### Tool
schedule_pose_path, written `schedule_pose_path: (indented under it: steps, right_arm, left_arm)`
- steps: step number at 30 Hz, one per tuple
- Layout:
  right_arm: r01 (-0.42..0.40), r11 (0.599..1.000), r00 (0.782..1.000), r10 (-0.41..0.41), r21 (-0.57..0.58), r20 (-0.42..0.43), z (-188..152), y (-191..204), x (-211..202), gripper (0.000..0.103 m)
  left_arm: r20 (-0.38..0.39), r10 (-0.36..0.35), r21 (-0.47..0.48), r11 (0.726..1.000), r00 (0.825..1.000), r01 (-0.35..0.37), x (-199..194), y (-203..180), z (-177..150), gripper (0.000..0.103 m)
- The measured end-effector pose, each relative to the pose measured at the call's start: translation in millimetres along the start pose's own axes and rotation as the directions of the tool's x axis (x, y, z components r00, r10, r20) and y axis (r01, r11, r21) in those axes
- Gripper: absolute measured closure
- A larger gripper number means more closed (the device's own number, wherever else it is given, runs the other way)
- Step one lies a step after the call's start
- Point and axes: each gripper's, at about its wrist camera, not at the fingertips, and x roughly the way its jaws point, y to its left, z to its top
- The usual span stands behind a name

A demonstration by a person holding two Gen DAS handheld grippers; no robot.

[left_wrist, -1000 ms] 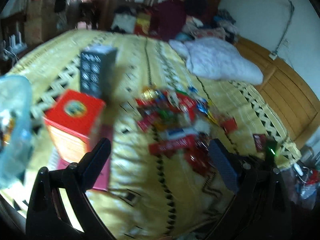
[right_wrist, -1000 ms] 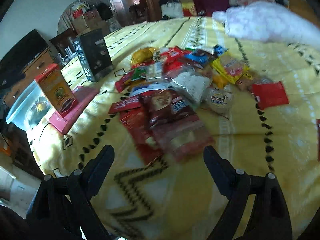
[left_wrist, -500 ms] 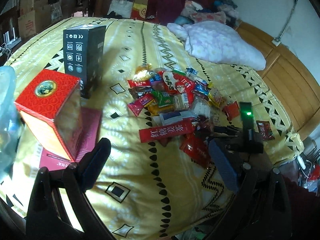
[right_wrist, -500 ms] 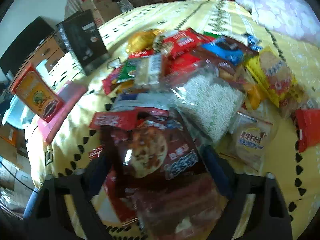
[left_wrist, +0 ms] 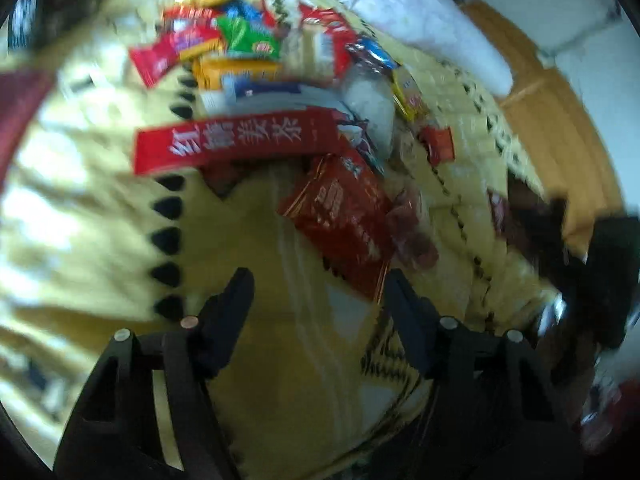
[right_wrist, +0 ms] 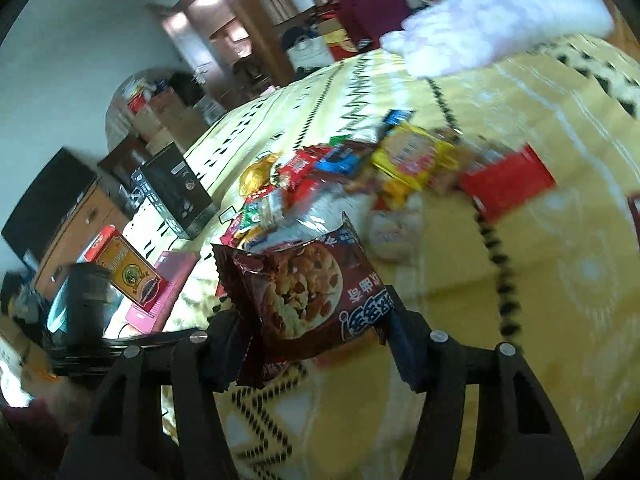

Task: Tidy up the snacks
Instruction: 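Grasp a red snack packet with the left tool while the right tool grasps a cookie bag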

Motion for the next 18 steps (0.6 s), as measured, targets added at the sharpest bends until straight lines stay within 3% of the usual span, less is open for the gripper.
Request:
schedule_pose_path:
  steps: [8,10,13,18]
  right_arm:
    - [-0.007,1.0,1.0,0.007,0.014,-0.024,-17,-5,-6,0.039]
    - [-0.01,1.0,1.0,0.01,0.012,-0.023,-19,-4,-6,0.039]
    - [-0.009,1.0,1.0,0.009,0.023,-0.007,-20,-4,-9,0.038]
    - [-0.007,1.0,1.0,0.006,0.023,0.022,-18,0,-14,0.039]
  left_arm:
    - [0.066,-0.052,-0.076,0.995,0.996,0.057,42,-14,25,0.036]
    - [0.063,-0.032,-0.096,0.995,0.998,0.037,49,-16,29,0.055]
    - [0.048,-0.063,-0.116,0.991,0.997,0.068,42,-12,25,0.073]
    - [0.058,-0.03,-0.071,0.997,0.998,0.034,9,-13,9,0.08]
